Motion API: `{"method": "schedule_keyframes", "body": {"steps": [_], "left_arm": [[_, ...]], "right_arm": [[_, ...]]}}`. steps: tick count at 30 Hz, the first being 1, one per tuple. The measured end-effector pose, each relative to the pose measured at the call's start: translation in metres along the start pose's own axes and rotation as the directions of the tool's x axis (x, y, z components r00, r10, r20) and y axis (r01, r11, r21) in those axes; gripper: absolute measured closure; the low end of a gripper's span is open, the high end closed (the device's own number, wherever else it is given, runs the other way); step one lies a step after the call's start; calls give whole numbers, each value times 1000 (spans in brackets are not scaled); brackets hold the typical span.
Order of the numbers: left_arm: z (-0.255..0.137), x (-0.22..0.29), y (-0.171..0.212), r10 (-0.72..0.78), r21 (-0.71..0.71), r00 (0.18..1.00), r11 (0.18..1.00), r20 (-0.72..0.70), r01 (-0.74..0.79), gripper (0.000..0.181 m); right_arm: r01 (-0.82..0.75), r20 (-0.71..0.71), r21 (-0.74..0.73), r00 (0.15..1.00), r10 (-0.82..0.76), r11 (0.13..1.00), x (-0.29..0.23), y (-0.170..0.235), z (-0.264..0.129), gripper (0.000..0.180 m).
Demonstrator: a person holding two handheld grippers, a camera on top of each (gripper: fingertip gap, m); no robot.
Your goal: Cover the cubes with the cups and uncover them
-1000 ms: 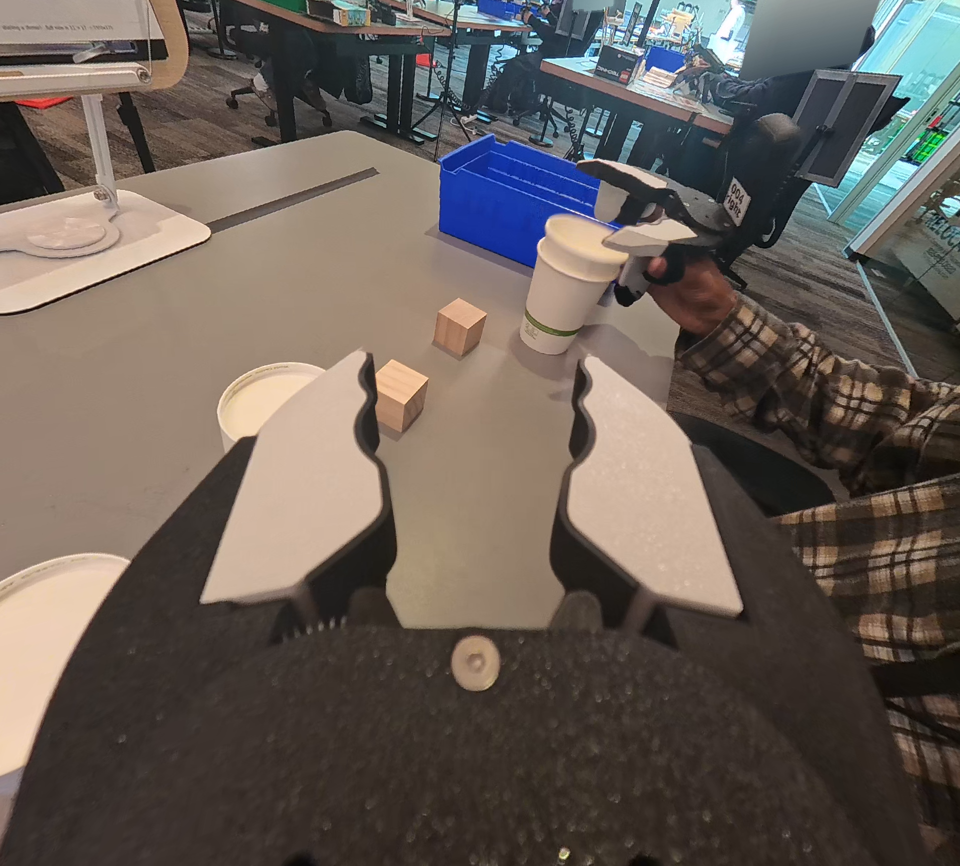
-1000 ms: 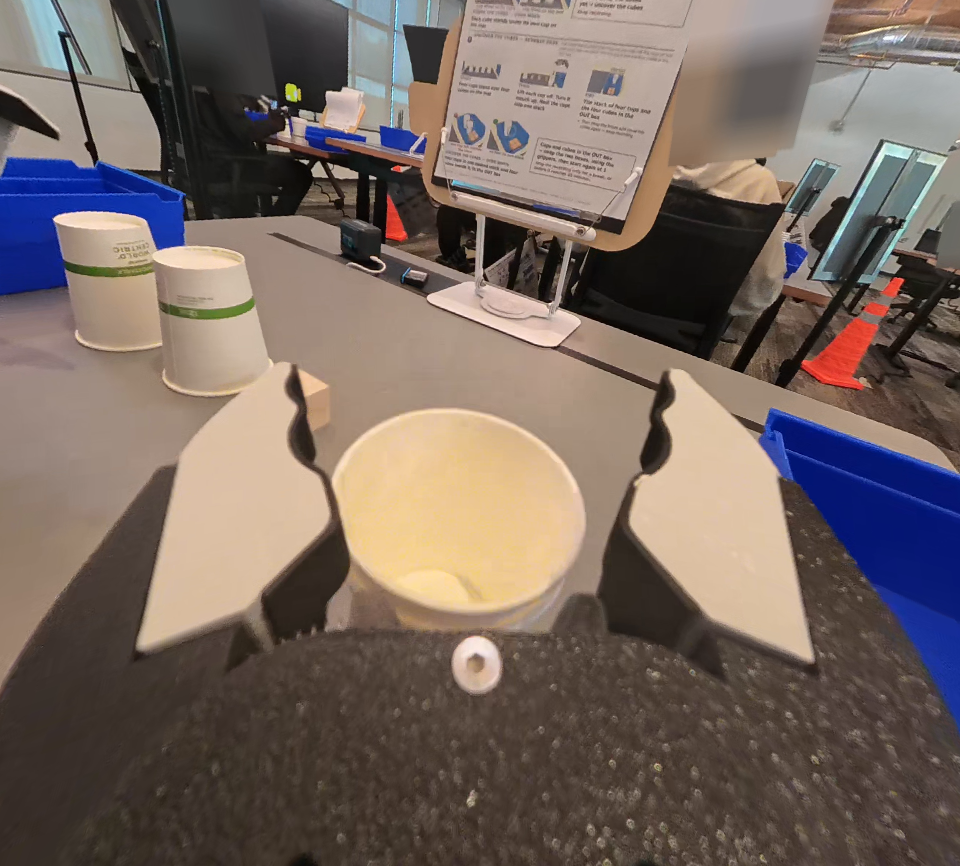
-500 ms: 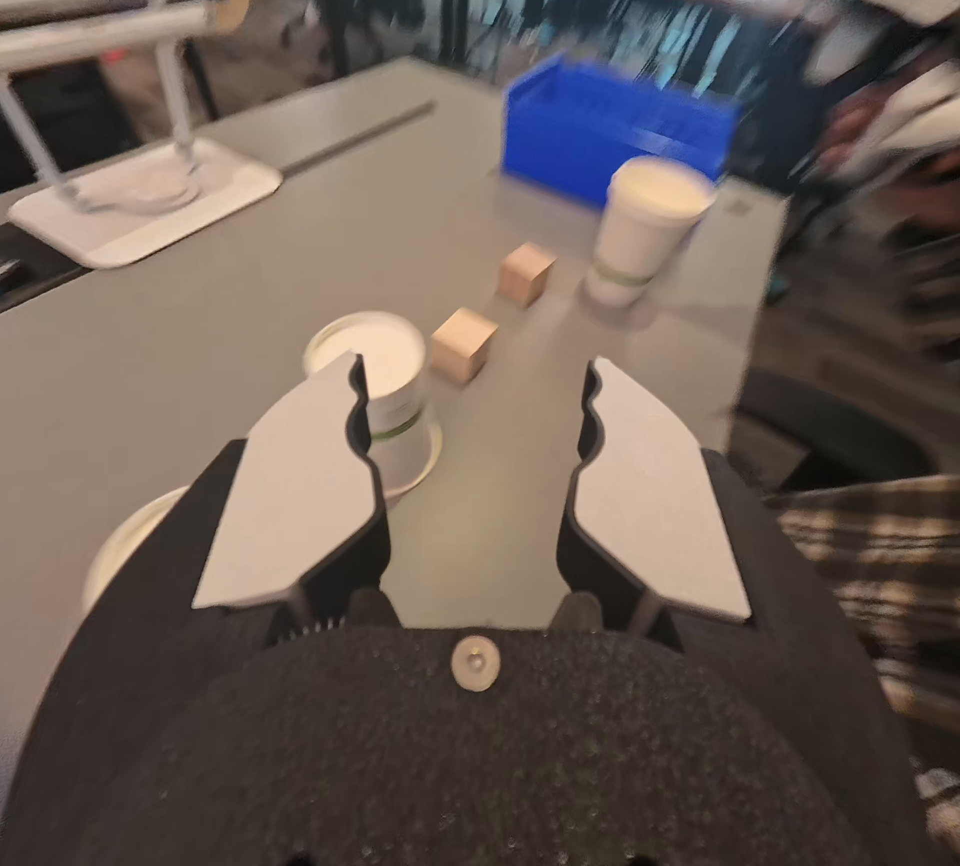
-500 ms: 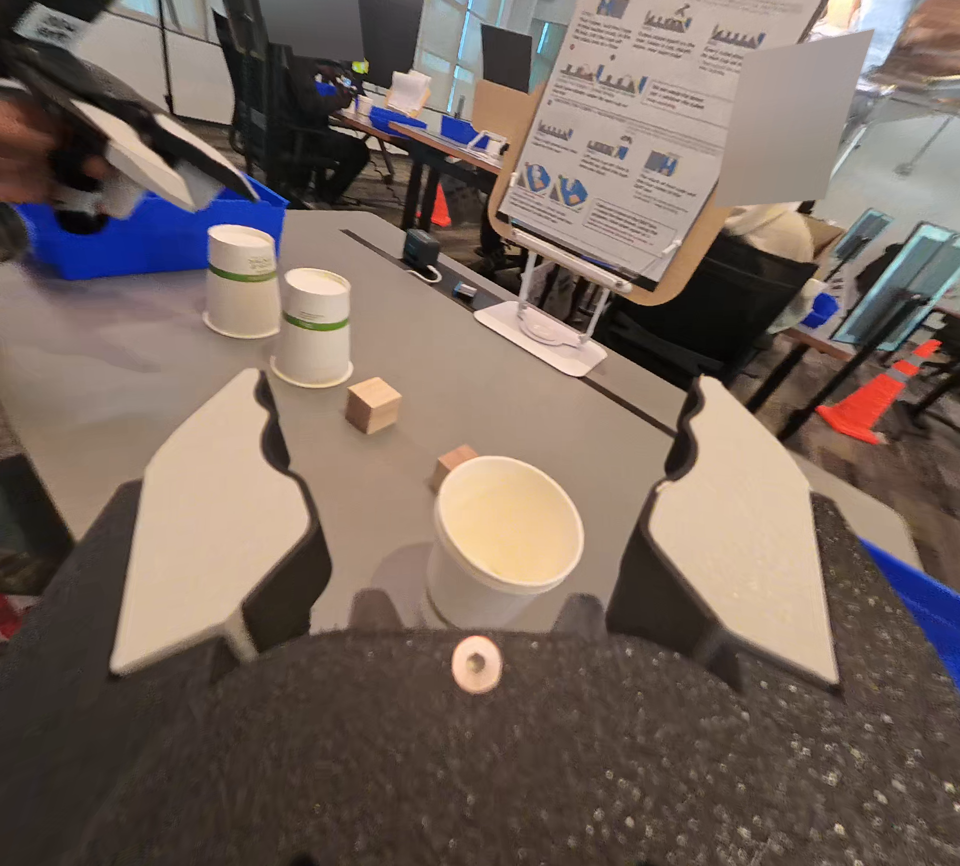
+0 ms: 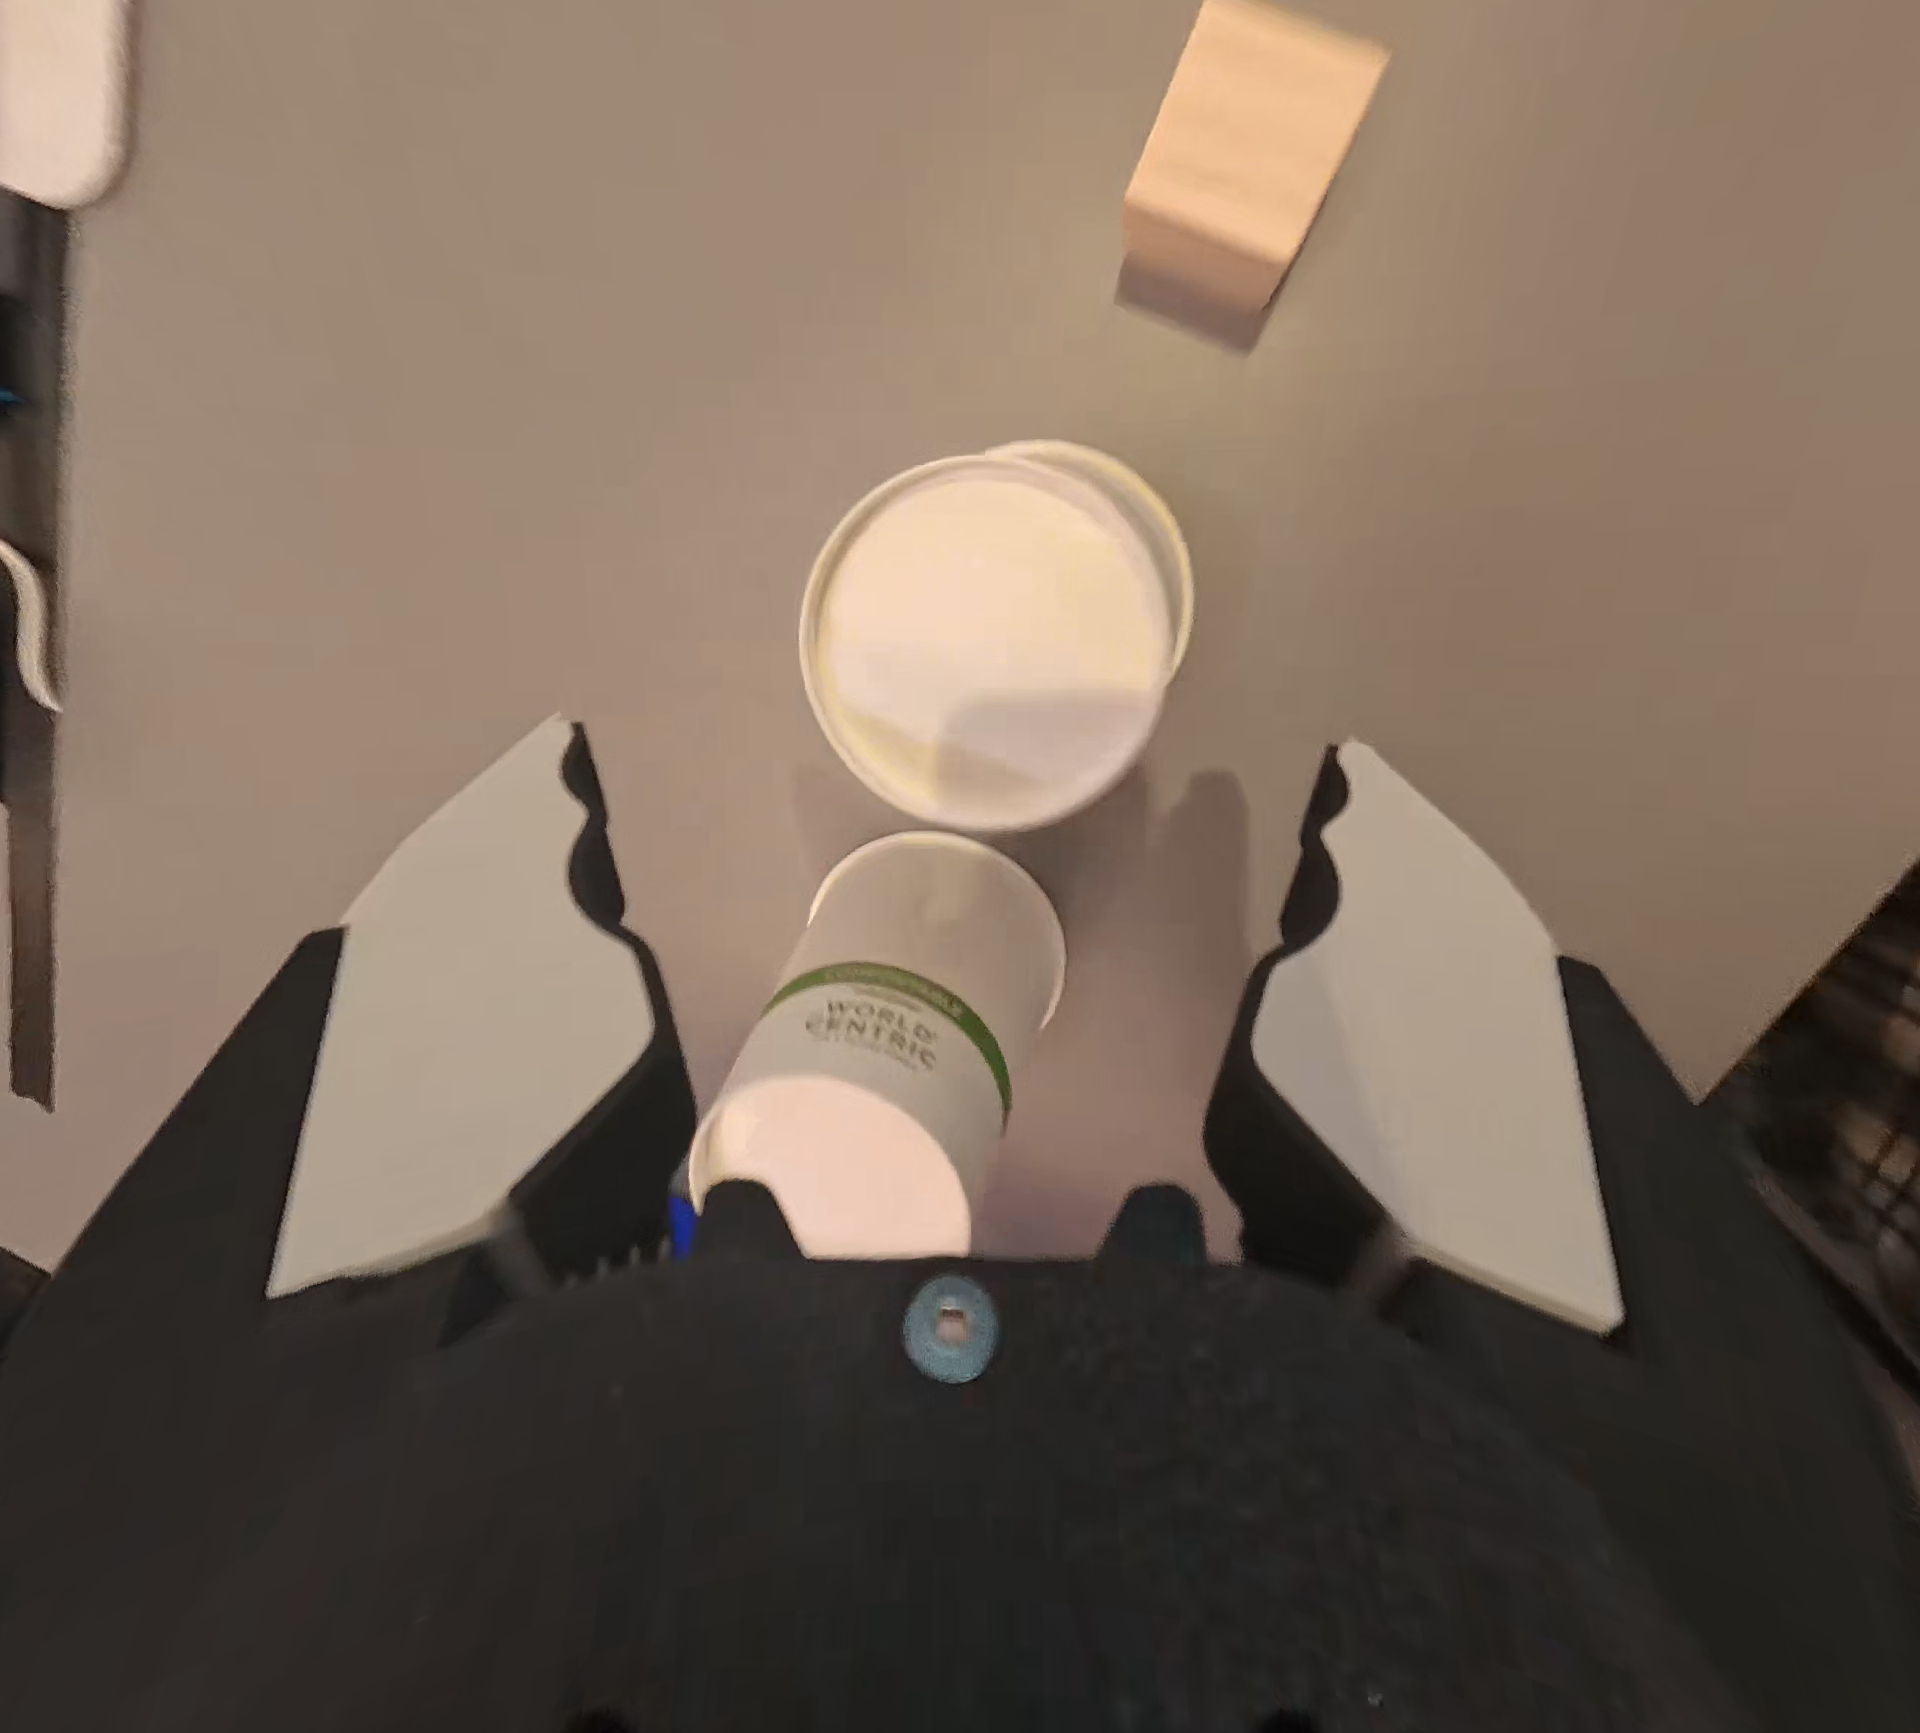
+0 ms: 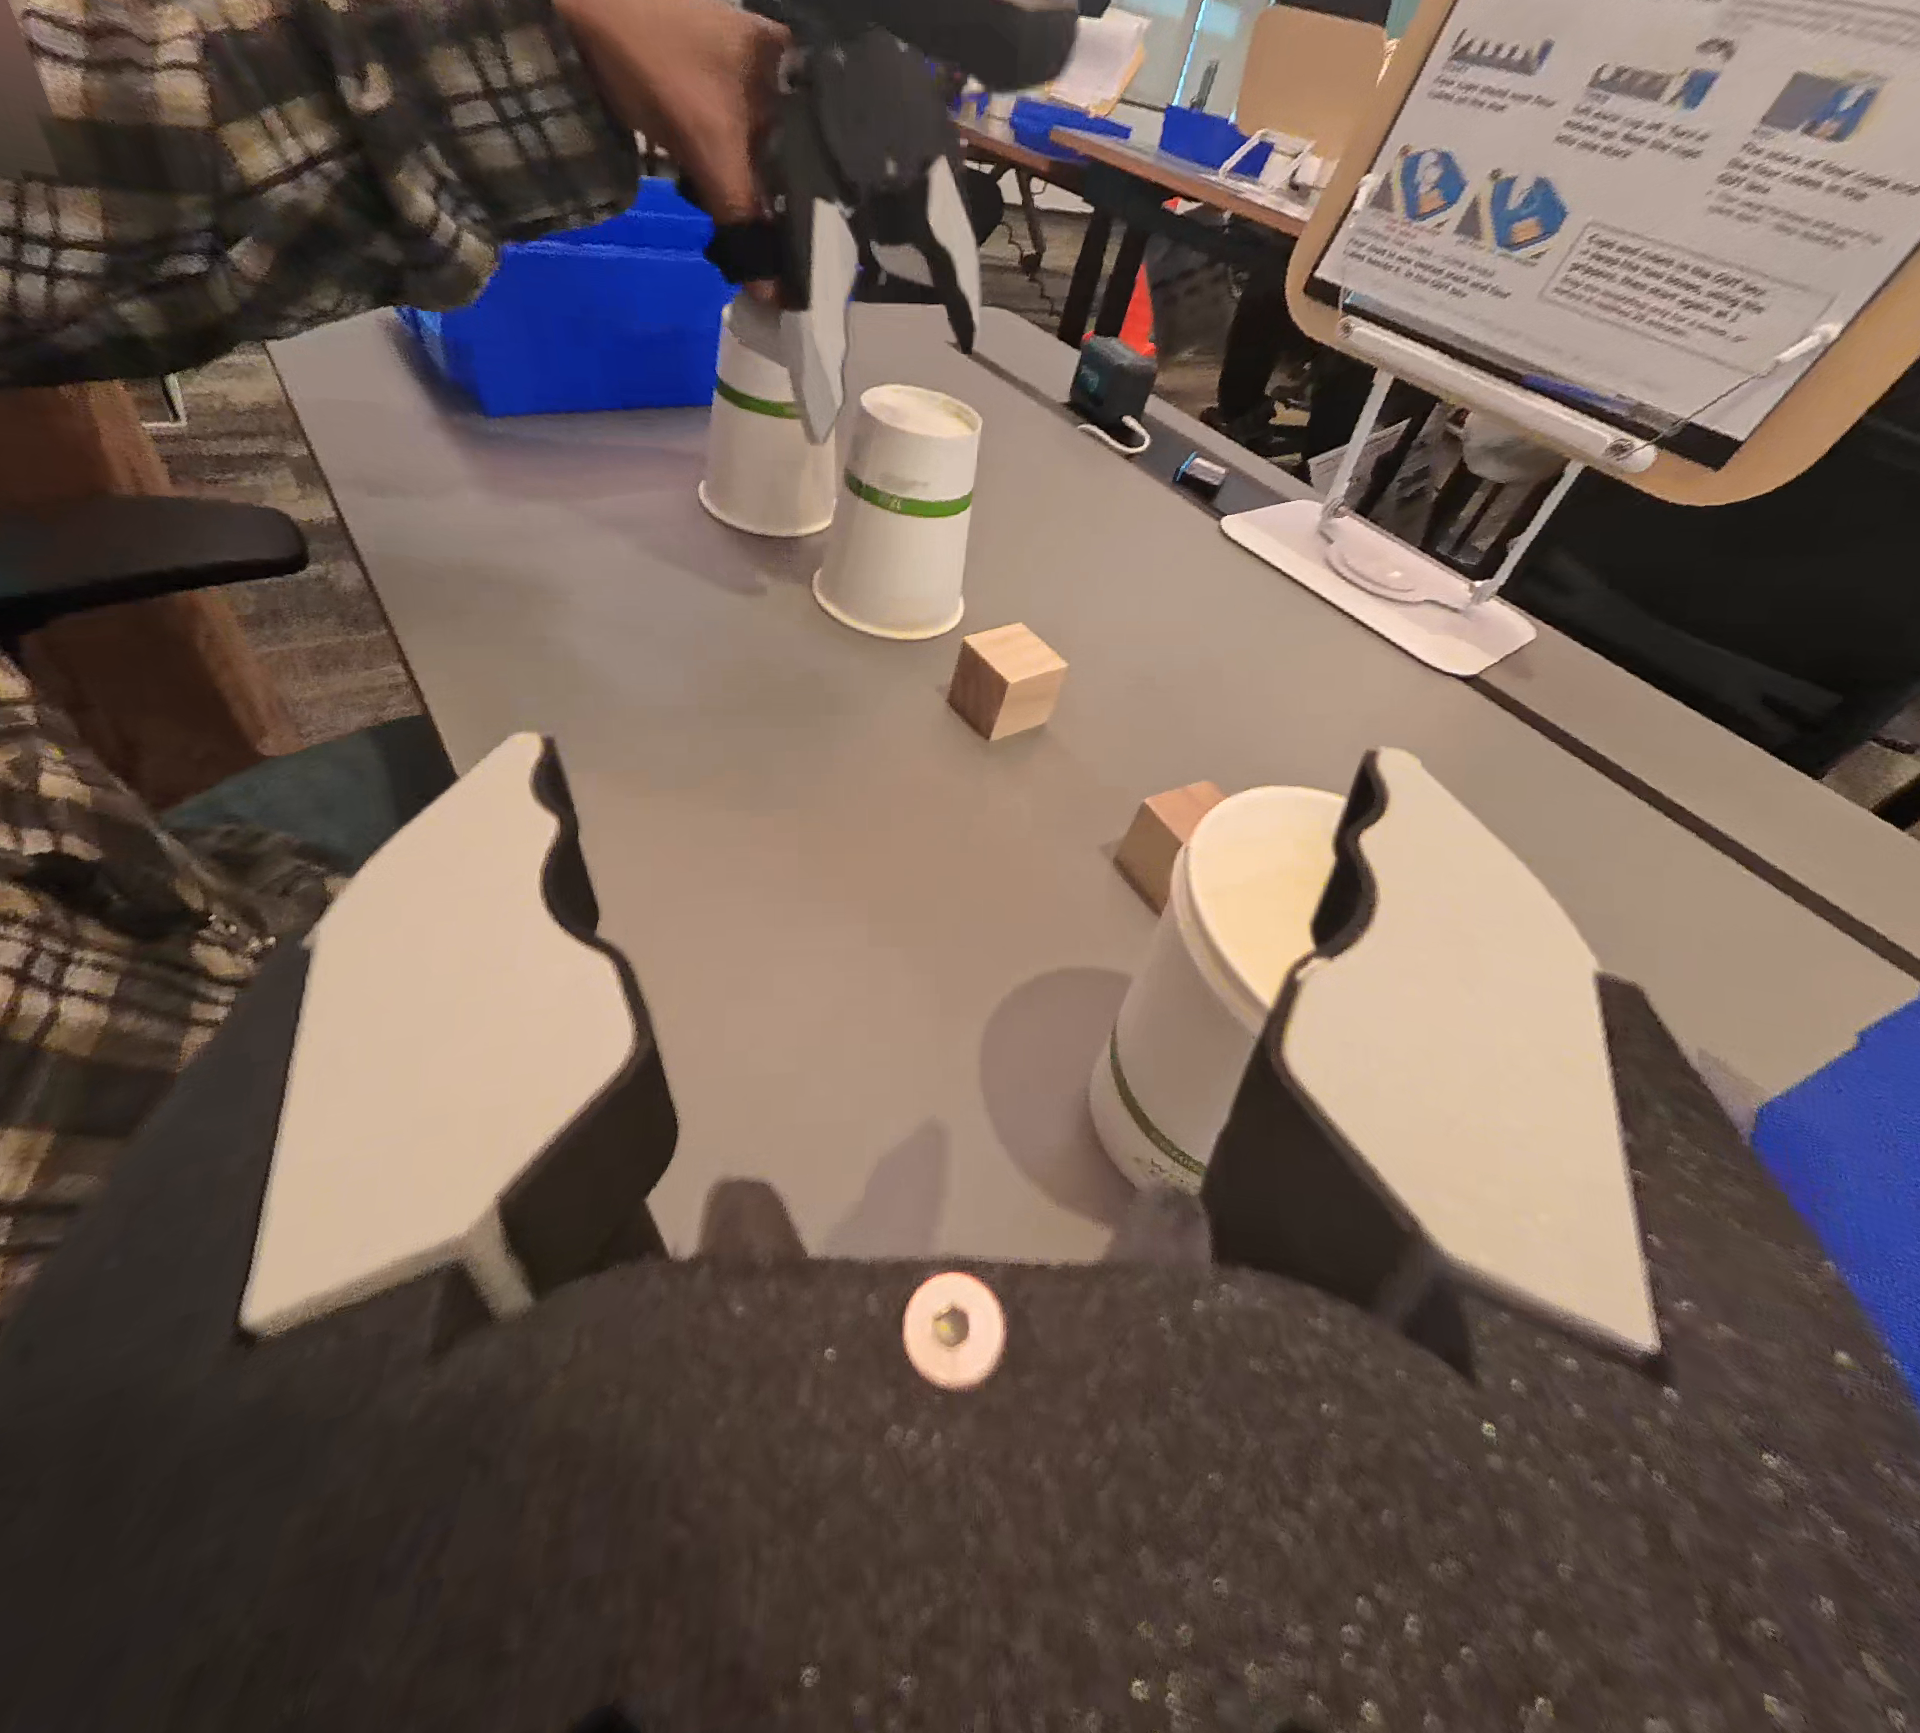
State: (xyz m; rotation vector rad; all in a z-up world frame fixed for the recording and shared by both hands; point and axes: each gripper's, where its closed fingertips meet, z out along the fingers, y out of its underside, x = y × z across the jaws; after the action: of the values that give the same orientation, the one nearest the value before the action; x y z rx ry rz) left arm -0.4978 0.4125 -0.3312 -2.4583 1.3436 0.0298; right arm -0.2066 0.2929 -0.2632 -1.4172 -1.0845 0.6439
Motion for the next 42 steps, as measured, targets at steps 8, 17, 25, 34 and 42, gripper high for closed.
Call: {"method": "schedule_keyframes", "body": {"steps": [8, 17, 25, 34, 42], "left_arm": [[42, 4, 7, 12, -98, 998, 995, -53, -18, 76], [28, -1, -2, -70, 77, 994, 994, -87, 77, 90], [-50, 0, -30, -238, 553, 945, 767, -226, 325, 90], [-101, 63, -73, -84, 720, 759, 265, -646, 642, 90], [-89, 103, -93, 11, 648, 660, 200, -751, 735, 91]], "right_arm": [[-12, 41, -15, 999, 13, 1000, -7, 15, -1, 53], [-71, 77, 27, 995, 69, 997, -13, 15, 7, 63], [-151, 70, 126, 987, 143, 980, -10, -7, 30, 68], [-192, 223, 196, 964, 147, 962, -30, -35, 105, 90], [-249, 307, 194, 934, 182, 949, -51, -36, 138, 118]]}}
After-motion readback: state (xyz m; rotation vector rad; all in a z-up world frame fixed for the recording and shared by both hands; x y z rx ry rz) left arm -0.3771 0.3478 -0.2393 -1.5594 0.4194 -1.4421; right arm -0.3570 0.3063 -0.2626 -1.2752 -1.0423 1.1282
